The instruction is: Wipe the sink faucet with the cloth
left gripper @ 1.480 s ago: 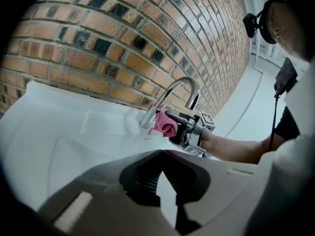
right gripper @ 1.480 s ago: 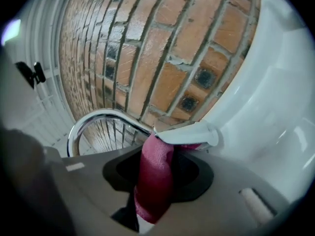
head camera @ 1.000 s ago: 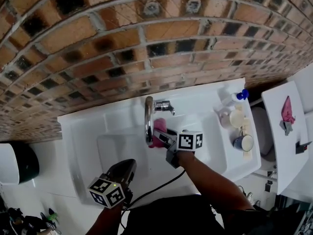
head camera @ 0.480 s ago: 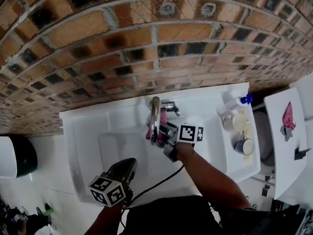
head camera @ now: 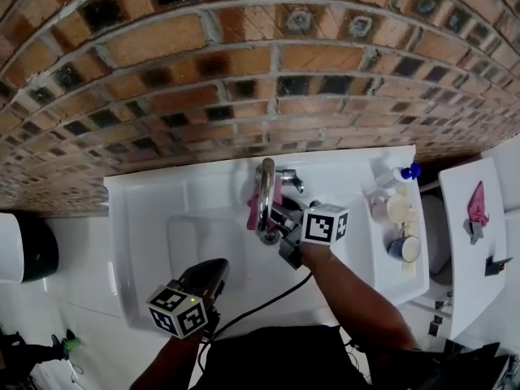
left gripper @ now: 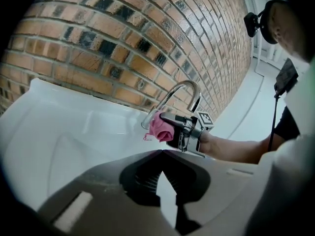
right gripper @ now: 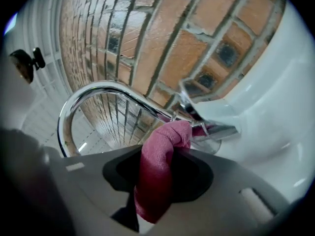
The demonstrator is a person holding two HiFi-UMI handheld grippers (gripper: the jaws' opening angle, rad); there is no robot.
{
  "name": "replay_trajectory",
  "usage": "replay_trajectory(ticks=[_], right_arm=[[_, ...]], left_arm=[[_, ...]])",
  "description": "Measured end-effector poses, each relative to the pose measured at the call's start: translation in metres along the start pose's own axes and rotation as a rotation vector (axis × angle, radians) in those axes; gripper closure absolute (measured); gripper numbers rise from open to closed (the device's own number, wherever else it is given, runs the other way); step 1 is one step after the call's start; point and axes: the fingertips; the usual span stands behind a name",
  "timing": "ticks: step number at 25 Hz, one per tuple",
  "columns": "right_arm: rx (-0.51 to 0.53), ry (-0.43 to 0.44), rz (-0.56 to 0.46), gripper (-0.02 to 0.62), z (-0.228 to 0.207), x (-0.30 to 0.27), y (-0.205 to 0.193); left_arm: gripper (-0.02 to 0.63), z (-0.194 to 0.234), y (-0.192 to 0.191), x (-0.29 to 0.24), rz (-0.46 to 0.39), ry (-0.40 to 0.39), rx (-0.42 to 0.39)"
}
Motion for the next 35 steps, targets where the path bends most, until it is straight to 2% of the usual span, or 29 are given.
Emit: replay_trajectory(ticks=[3,7,13,17,25,27,31,35], right_arm=[[0.100,0.008,-0.004,0.449,0.017,0.005,0.011],[0.164,0.077,-0.030,0.449,0.041,0.011,0.026],[0.281,0.099,-0.005,0.449,0.063,0.018,0.038],[0.375,0.157,0.000,0.449,0.079,0.026,0.045],[0.671,0.268,0.109,0.449,0.100,0.041,0.041],[0.677,0.333,0.134,0.449,0.106,0.045,0.038],[0.620,0.468,0.160,0.453,0.114,0.051,0.031],[0.612,0.512,0.170,0.456,0.116,0.055,0.026]], left_arm=[[0.600,-0.004,0.001,0.003,-0.006,-0.002,-0.004],[0.600,-0.010,0.003,0.006,-0.018,0.010,-0.015],[0.600,-0.021,0.003,0.013,-0.038,0.037,-0.019],[0.600,-0.028,-0.001,0.017,-0.048,0.063,-0.018],[0.600,-0.042,-0.002,0.020,-0.080,0.076,0.032],[0.600,-0.047,-0.003,0.018,-0.088,0.080,0.040],[0.600,-0.054,-0.013,0.013,-0.091,0.078,0.073],[0.600,-0.059,-0.024,0.011,-0.097,0.087,0.090]])
Point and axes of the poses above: the fingertips, and each gripper's own axes: x backward along the fingers, z to its left, y out of its top, and after that the axes turned 10 degrees about z, right-handed
